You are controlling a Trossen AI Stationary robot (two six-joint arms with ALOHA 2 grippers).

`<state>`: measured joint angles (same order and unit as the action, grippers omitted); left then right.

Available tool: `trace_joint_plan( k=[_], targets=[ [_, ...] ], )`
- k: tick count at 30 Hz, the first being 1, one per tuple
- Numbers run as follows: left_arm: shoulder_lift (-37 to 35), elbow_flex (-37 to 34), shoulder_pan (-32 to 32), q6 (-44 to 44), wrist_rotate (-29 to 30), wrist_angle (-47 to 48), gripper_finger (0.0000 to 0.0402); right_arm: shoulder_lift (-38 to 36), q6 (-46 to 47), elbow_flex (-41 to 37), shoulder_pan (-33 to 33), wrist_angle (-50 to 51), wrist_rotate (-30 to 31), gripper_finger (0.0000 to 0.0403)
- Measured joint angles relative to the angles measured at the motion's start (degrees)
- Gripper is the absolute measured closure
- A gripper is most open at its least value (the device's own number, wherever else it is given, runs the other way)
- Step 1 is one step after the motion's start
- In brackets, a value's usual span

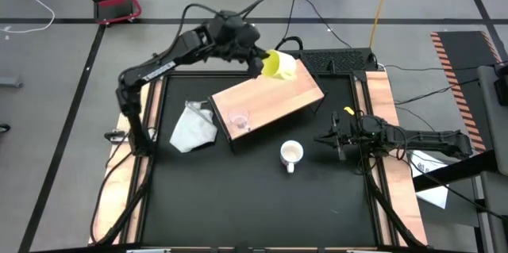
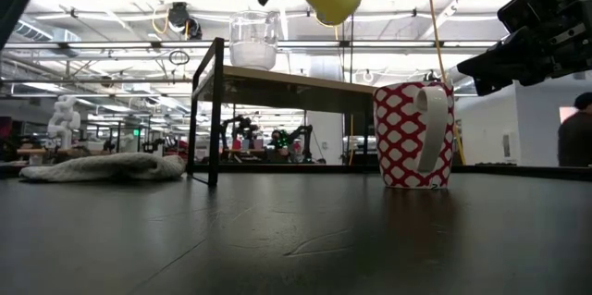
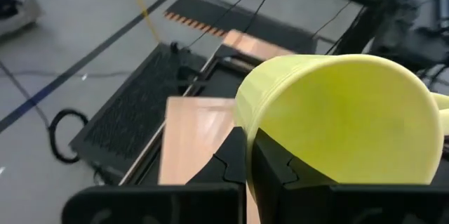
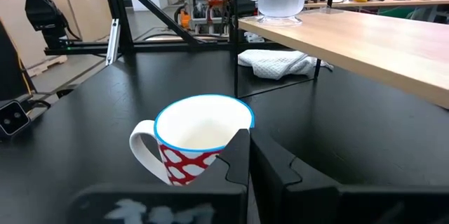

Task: Stack small to large cups/mugs on shelf
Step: Put the yellow mug on the shelf

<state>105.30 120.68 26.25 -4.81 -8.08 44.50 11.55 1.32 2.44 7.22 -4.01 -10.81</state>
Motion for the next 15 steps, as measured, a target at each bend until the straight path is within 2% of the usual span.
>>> trace_joint_plan(
  k=[6,15],
  targets=[
    [5.0,8.0,1.4,1.7,-0.8,9.9,0.0397,0.0,0.0,0.0,0.0,0.0,0.0,0.0403],
    [6.0,9.2,1.5,4.4,-1.0,20.4,0.0397,0.0,-0.3,0.0,0.0,0.4,0.0,0.0403]
  ],
)
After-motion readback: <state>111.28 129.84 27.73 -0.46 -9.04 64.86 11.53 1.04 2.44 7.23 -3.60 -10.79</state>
